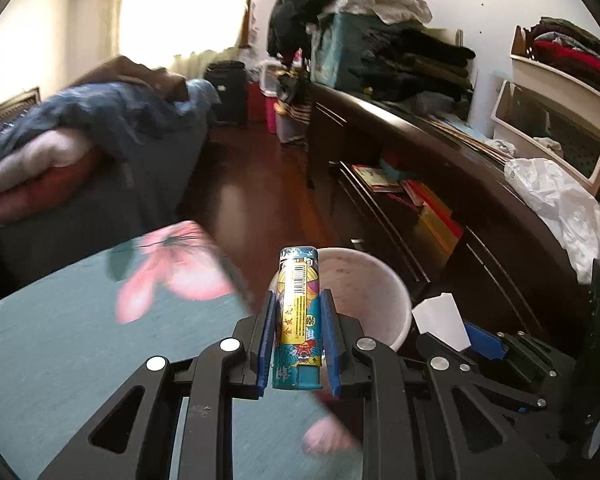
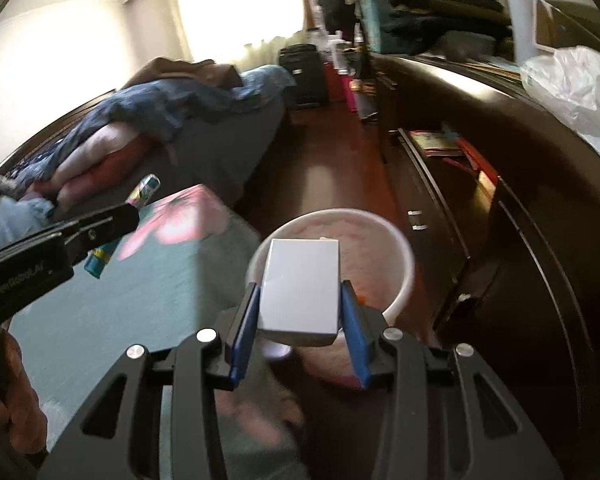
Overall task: Collect trash
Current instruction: 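Carry the lighter and white box to the wastebasket and open both grippers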
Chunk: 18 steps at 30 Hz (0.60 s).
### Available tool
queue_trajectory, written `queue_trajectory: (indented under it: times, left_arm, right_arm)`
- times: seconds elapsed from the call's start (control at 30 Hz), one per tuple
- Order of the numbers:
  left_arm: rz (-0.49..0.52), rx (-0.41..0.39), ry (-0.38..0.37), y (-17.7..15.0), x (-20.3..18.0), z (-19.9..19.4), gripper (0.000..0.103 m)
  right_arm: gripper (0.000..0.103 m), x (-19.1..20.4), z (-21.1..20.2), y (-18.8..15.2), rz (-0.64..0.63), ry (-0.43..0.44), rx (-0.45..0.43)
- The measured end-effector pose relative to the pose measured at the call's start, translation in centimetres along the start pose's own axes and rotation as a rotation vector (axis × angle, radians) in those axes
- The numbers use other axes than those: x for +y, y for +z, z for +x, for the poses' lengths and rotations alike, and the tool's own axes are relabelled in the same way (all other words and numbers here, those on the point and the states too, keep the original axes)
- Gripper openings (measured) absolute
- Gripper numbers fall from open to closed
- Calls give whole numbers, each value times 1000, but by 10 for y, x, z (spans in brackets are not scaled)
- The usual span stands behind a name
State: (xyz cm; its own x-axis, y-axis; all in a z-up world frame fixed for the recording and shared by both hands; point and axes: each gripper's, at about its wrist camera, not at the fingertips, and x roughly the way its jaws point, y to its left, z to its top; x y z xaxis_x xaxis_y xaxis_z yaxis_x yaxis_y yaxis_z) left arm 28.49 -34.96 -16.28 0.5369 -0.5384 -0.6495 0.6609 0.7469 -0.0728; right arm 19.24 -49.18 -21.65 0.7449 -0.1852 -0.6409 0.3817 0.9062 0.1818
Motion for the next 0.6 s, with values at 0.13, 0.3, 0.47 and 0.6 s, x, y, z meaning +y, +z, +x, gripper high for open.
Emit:
queue_trajectory:
  times: [0.13, 0.3, 0.47, 0.6]
  left_arm:
    - [-14, 36, -52, 17, -13, 44, 22]
    - [2, 70, -61, 30, -25, 89, 23]
    - [-28, 64, -40, 31, -23, 104, 61]
    - [-53, 21, -23, 33, -16, 96, 74]
  right_arm:
    - [41, -21, 37, 12, 13, -48, 11]
    - [42, -35, 78, 18, 15, -39, 16]
    - [52, -42, 108, 14, -5, -46, 19]
    - [55, -44, 108, 7, -16, -65, 6]
